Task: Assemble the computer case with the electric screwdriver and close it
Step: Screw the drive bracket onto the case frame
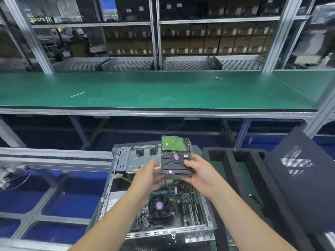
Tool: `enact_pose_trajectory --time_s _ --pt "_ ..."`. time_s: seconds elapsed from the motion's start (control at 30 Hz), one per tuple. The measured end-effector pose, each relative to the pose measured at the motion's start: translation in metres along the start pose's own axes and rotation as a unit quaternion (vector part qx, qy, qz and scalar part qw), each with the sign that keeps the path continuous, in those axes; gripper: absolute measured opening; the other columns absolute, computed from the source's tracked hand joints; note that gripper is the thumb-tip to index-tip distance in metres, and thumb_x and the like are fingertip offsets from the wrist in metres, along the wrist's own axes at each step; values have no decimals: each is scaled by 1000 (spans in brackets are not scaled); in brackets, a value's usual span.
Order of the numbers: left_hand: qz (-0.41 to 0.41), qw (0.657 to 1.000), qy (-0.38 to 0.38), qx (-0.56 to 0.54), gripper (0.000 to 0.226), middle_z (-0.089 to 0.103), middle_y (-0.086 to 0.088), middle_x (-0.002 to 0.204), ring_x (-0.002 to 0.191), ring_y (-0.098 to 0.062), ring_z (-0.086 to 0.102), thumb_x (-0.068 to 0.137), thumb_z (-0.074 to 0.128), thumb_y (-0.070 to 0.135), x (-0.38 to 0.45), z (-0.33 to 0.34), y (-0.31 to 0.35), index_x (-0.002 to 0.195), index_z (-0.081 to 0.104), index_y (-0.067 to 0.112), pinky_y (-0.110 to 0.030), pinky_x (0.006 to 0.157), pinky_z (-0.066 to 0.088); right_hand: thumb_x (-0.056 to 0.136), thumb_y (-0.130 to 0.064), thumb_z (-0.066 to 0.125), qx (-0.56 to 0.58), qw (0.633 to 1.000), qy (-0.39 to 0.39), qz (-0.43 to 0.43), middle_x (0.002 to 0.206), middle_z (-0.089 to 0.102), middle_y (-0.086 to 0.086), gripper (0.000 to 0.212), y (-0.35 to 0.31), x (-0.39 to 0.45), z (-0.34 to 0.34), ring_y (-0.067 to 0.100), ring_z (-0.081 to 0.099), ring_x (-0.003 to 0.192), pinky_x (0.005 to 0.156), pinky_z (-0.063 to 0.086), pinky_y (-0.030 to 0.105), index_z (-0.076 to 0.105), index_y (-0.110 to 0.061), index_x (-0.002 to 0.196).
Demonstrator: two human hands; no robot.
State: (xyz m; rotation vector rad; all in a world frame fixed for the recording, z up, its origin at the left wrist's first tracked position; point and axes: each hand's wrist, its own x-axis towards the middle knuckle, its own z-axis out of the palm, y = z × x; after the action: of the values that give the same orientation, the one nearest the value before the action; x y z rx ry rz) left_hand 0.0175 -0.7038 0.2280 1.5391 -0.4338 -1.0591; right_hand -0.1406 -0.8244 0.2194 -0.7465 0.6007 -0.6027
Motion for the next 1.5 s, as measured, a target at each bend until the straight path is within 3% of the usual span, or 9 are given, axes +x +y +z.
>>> enact_pose_trajectory --time_s 0.27,0.47,0.57,0.77,0.87,1.0,1.17,1.3,1.5 --pt "71 992 -85 -59 33 74 -9 119 112 -26 71 107 50 35 5 19 -3 123 67 12 -49 100 54 99 9 56 40 998 8 -49 128 71 22 43 12 1 1 35 73 110 81 62 45 47 -1 139" --pt "95 995 -31 22 42 76 -16 103 94 -27 75 109 40 41 21 5 25 108 67 8 -45 81 59 106 -39 58 -4 997 58 -42 124 75 14 40 -14 0 -13 27 71 113 93 59 48 61 -10 133" --pt "81 992 -12 100 47 76 -18 101 93 -31 74 103 48 53 34 -8 48 93 77 17 -45 86 58 107 -41 56 -146 978 136 -68 124 73 8 32 -40 1 -18 18 72 110 86 60 38 62 -18 128" --pt "-50 972 -100 206 50 78 -16 97 88 -34 77 90 68 59 50 -2 57 100 77 11 -50 82 62 98 -43 65 -491 870 -25 39 112 75 2 28 -32 -9 -11 17 73 78 54 56 26 74 -22 115" --pt "-125 979 -73 144 60 78 -16 99 87 -31 77 90 66 61 49 2 41 113 71 6 -42 76 63 105 -29 60 -460 885 7 70 97 71 16 29 -10 -14 -17 31 71 73 51 56 31 70 -2 103" --pt "-187 976 -62 -94 60 74 -22 108 99 -29 75 100 52 55 31 -8 -4 126 58 1 -37 77 63 105 -25 63 -291 945 107 102 122 65 24 27 20 -26 -20 32 72 89 56 60 34 68 0 113" --pt "-195 972 -93 -89 38 75 -19 113 93 -34 74 107 51 31 13 22 -41 126 66 1 -43 81 57 108 -23 58 -255 939 209 98 118 55 17 28 42 -25 -5 31 77 66 60 65 41 63 3 115" --pt "-183 980 -59 -52 34 68 -31 120 109 -46 67 106 51 12 17 24 -47 130 57 -13 -58 98 53 112 -28 43 -445 861 218 114 105 66 17 32 36 -31 6 34 77 63 57 63 38 57 0 117" --pt "-262 960 -90 -44 29 72 -24 117 104 -37 70 105 55 13 24 18 -51 125 62 -7 -47 88 57 112 -21 30 -691 686 156 167 68 72 21 38 27 -42 10 32 78 70 74 64 34 55 7 117"
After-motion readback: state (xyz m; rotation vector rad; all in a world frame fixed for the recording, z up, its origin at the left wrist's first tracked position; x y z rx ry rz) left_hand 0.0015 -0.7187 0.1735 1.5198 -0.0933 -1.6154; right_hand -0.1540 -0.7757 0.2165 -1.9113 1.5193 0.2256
